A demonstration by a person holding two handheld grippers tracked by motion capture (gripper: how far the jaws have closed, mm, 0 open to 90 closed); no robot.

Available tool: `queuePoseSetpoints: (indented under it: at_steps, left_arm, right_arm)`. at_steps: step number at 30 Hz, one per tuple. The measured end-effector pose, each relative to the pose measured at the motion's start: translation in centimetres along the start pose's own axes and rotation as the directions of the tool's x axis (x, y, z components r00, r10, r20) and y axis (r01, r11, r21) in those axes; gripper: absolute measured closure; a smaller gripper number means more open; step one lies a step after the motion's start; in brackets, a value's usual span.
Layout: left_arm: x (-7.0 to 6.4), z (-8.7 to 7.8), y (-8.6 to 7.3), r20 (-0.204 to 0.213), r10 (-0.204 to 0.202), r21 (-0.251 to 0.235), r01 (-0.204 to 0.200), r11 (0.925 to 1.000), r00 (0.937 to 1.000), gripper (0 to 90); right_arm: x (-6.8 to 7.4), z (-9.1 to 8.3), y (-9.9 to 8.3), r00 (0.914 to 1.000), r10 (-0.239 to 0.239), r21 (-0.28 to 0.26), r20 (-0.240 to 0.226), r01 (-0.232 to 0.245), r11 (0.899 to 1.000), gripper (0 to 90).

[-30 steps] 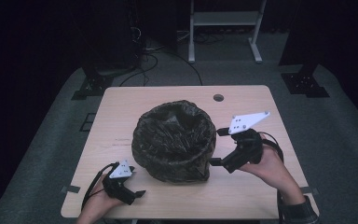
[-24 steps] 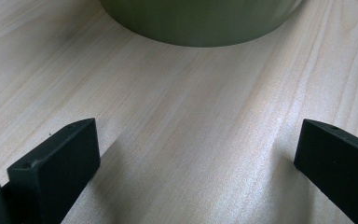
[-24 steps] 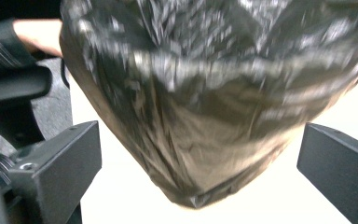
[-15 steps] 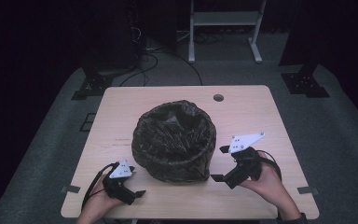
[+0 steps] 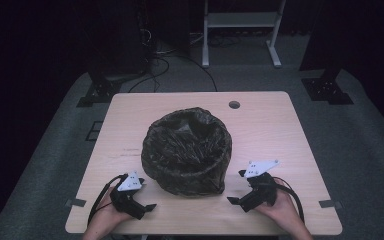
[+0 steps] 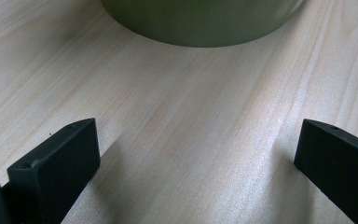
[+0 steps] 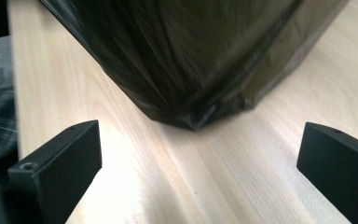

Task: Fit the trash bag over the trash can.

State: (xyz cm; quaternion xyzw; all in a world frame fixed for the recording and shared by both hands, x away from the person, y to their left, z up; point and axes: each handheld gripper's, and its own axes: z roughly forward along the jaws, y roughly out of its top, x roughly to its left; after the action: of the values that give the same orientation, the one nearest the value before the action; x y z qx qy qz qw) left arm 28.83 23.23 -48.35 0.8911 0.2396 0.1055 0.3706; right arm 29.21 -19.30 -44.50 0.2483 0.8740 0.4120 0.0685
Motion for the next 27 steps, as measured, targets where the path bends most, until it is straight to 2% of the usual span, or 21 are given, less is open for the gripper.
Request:
queuePoseSetpoints:
  at_steps: [6,8,12,14,18,27]
  left_arm:
    - [0.0,0.0,0.0,0.0,0.0,0.0,0.0,1.0,1.0,0.0]
    - [0.0,0.0,0.0,0.0,0.0,0.0,0.0,1.0,1.0,0.0]
    - [0.0,0.0,0.0,0.0,0.0,0.0,0.0,1.0,1.0,0.0]
    - [0.0,0.0,0.0,0.0,0.0,0.0,0.0,1.0,1.0,0.0]
    - [0.0,0.0,0.0,0.0,-0.001,0.0,0.001,1.0,1.0,0.0]
    - [0.0,0.0,0.0,0.0,0.0,0.0,0.0,1.0,1.0,0.0]
  right_arm:
    - [-0.5,1.4,-1.5,0.9993,0.028,0.005,0.025,-0.028,1.0,0.0]
    - [-0.6,2.0,-1.8,0.9987,0.011,0.022,0.049,-0.012,1.0,0.0]
    - [-0.8,3.0,-2.2,0.9989,0.013,0.049,0.046,-0.015,0.999,0.0]
    - [-0.6,3.5,-2.4,0.9974,-0.006,0.063,0.071,0.002,0.998,0.0]
    - [-0.3,3.7,-2.4,0.9954,-0.032,0.071,0.09,0.026,0.997,0.0]
    - [-0.3,3.7,-2.4,0.9953,-0.028,0.071,0.093,0.021,0.997,0.0]
